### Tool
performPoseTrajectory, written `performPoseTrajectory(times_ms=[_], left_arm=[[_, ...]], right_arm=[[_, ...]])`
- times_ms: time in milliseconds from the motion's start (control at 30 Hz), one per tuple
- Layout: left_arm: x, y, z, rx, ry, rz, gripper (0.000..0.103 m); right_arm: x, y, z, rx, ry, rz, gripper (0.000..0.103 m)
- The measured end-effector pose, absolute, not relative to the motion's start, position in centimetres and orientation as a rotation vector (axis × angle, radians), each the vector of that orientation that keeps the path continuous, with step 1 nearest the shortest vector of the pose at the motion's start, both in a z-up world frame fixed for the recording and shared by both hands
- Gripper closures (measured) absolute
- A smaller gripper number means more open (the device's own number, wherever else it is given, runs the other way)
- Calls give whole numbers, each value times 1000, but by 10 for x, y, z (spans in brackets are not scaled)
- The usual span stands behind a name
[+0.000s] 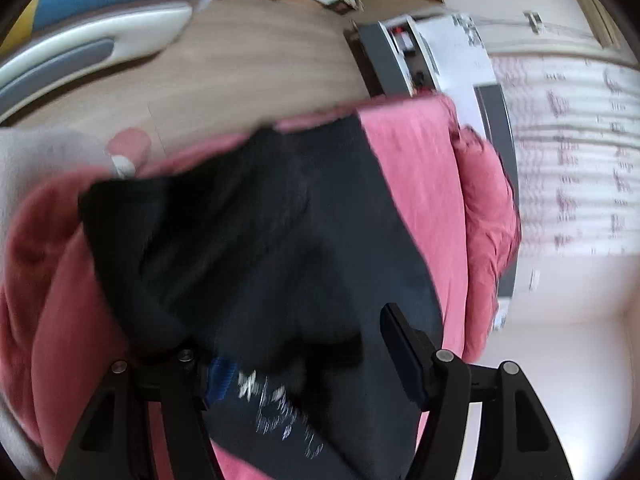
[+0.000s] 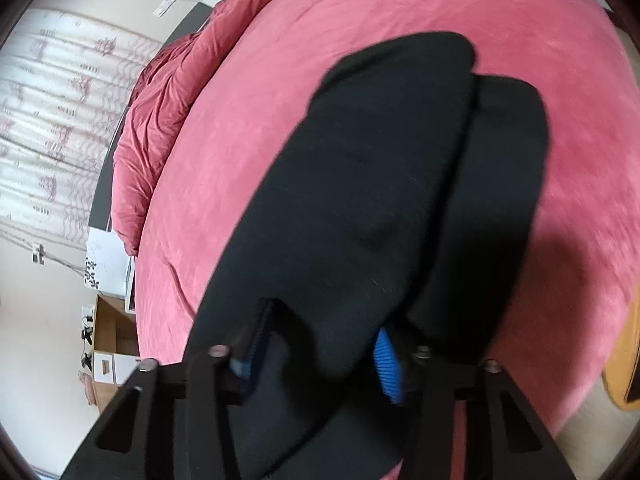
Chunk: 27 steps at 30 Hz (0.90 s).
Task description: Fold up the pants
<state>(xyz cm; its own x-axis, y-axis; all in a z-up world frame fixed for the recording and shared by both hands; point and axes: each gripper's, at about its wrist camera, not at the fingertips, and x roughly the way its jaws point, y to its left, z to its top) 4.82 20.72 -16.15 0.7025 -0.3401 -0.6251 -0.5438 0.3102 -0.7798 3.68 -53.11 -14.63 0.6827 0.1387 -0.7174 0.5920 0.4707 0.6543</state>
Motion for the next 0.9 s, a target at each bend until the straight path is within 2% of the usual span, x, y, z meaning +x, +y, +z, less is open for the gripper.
performPoseTrajectory(times_ms=[167,267,433,567,600,633,667,700,833,900], left_arm=[[63,213,-172,-1407,914,150,42],[62,216,-175,-1527,985,191,44],[56,235,-139,-1275,932,240,42],[55,245,-136,-1273,929,213,43],[58,243,-141,-1296,964,184,47],[62,242,-146,-1319,985,165,70],[68,240,-149,-1335,1011,145,83],[78,234,-147,-1304,1034,149,89],[112,235,-114,-1242,979,78,92],[124,241,-84,-1235,891,-5,93]], right_arm=[[48,-538,-147,1089,841,-327,81],[47,-546,-144,1158,837,-309,81],[46,-558,-141,1166,882,-330,79],[47,-566,-147,1188,900,-337,81],[50,-565,-147,1168,913,-339,84],[50,-564,-144,1142,928,-338,92],[56,-564,-138,1118,943,-341,94],[60,-564,-131,1115,946,-338,94],[82,-564,-85,1127,847,-248,95],[86,-563,-53,1096,763,-182,95]])
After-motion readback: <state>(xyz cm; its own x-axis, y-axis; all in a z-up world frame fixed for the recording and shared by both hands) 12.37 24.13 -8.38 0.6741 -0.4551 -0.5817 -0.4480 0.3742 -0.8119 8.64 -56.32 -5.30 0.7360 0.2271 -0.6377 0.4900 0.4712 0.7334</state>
